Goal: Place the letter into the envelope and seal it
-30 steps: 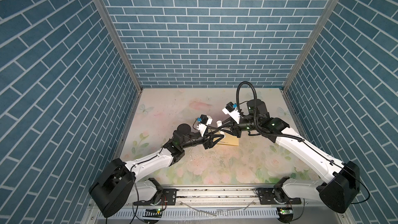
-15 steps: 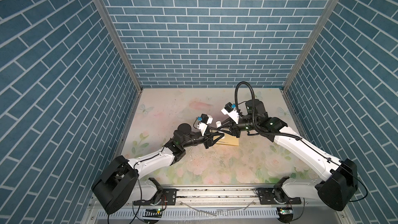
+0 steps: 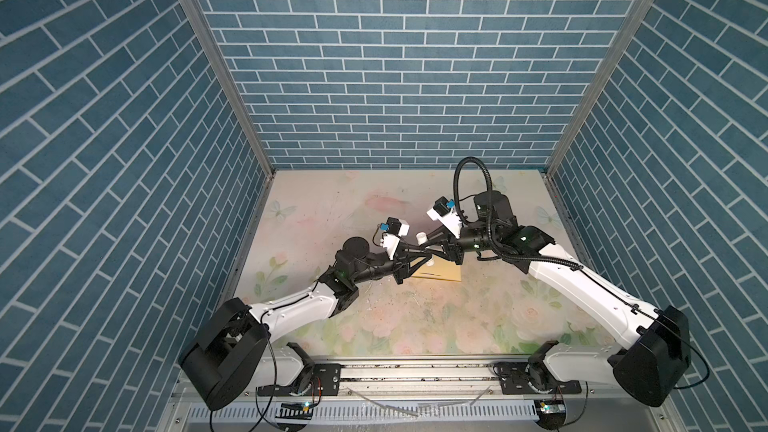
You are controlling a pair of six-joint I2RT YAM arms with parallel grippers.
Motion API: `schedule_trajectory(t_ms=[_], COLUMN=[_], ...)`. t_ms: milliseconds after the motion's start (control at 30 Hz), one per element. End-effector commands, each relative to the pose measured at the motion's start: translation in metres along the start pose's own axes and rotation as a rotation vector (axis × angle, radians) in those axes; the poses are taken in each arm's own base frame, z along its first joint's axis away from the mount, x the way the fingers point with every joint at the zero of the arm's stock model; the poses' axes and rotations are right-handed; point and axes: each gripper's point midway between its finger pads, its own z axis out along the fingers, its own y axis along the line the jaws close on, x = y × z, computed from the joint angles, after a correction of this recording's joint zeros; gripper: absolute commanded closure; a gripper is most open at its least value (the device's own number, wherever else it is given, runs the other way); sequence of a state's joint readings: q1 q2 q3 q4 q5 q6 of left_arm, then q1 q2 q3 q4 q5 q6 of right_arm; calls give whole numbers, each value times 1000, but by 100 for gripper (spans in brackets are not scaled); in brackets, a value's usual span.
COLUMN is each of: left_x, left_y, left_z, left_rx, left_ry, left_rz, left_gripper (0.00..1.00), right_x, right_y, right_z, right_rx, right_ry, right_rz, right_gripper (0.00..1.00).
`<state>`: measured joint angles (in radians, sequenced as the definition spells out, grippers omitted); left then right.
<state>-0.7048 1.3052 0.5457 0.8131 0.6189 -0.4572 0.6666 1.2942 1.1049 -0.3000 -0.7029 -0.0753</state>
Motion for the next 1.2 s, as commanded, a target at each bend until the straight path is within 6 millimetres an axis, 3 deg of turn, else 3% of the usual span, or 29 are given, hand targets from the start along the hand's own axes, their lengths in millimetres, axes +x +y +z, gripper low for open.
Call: schedule_trajectory(t_ms=[0,67,200,333,500,733,1167], left_x=[-13,-15,-15,-19,-31,-48,-57], left_y=[5,8,12,17,30,44,48], left_z=[2,2,1,-1,-6,-12,-15], left_rx=[-27,-39,-61,-95,-185,-273,-276], left_ry=[-60,-70,-84,-109,-168,-261,-347], left_rz=[-8,-16,-28,-35,-91,-208,-318], left_gripper=[100,100,100,100,100,100,100], right_x=[-21,-24,-30,-31,-14,-2,-5], right_y=[0,-1,-3,-6,-7,-25,-31], right_z=[-2,-5,-13,-27,-35,-31,8], right_rx=[19,39,94,172,225,372,497], right_ry=[-65,-86,-121,-159,-203,-447,-546], right_rz=[-79,-93,-120,-150,-135,-231,-399], right_gripper=[71,67,41,31,25,36,49])
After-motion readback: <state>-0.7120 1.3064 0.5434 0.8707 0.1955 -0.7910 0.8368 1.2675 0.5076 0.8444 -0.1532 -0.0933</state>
